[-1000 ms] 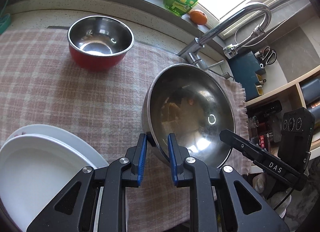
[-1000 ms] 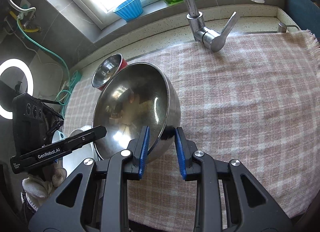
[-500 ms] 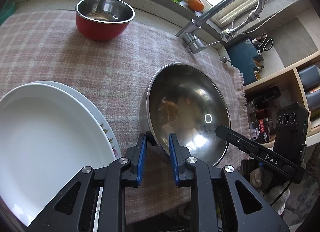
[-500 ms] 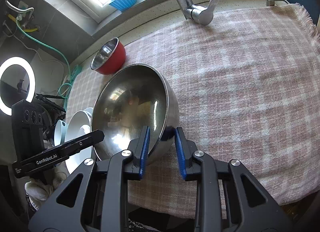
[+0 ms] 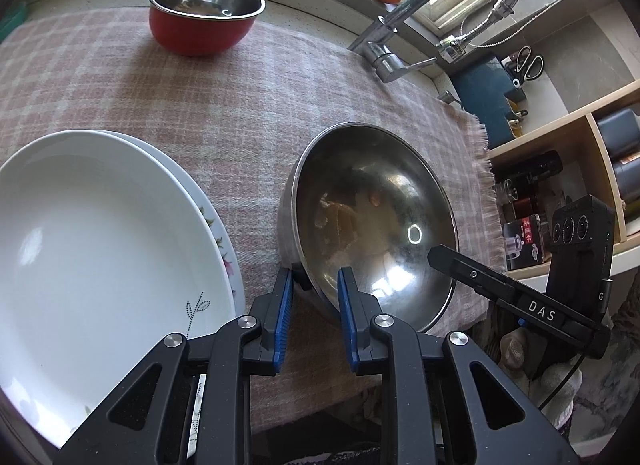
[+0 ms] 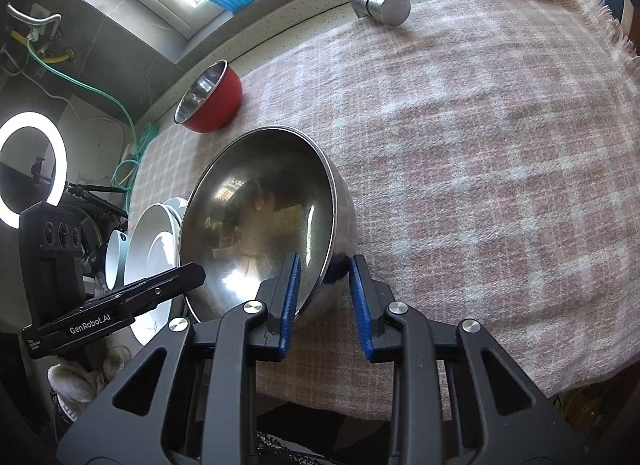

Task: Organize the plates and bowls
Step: 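Carry the large steel bowl onto the plate stack and release it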

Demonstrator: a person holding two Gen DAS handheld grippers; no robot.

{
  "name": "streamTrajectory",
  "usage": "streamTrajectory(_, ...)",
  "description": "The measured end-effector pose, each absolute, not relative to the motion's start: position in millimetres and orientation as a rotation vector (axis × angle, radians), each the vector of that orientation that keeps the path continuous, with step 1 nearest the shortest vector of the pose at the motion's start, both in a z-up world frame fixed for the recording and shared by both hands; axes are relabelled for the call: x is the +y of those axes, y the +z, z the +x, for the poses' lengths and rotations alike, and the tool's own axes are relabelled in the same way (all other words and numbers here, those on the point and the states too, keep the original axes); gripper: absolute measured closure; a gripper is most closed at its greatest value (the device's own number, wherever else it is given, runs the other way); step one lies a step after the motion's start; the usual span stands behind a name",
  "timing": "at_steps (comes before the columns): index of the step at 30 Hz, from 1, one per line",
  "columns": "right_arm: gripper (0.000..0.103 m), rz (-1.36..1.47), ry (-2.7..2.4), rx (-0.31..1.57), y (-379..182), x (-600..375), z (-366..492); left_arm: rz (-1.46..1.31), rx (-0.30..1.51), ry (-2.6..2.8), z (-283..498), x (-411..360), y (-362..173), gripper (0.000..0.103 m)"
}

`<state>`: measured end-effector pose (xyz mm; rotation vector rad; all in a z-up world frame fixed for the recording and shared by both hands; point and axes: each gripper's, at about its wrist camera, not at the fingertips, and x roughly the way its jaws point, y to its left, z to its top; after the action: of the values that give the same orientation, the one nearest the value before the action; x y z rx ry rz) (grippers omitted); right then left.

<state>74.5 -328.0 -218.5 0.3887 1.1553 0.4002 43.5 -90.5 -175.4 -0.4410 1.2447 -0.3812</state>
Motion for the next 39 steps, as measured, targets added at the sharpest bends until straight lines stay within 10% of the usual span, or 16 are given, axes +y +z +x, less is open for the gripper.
streamTrajectory(14,0.074,0.404,0.388,1.144,-217,-329,74,-0.410,1.236,-0.395,42,-88,-168,0.083)
streamTrajectory(26,0.043,0.449,0.371,1.043,-186,-338,88,-0.395,1.163,-0.347,51,-53,-137,0.082)
streamTrajectory(30,0.031,0.475,0.385,1.026,-178,-334,94,-0.428,1.137,-0.309,56,-35,-130,0.057)
streamTrajectory(39,0.023,0.455,0.432,1.008,-155,-307,109,-0.448,1.078,-0.261,75,0,-114,0.055)
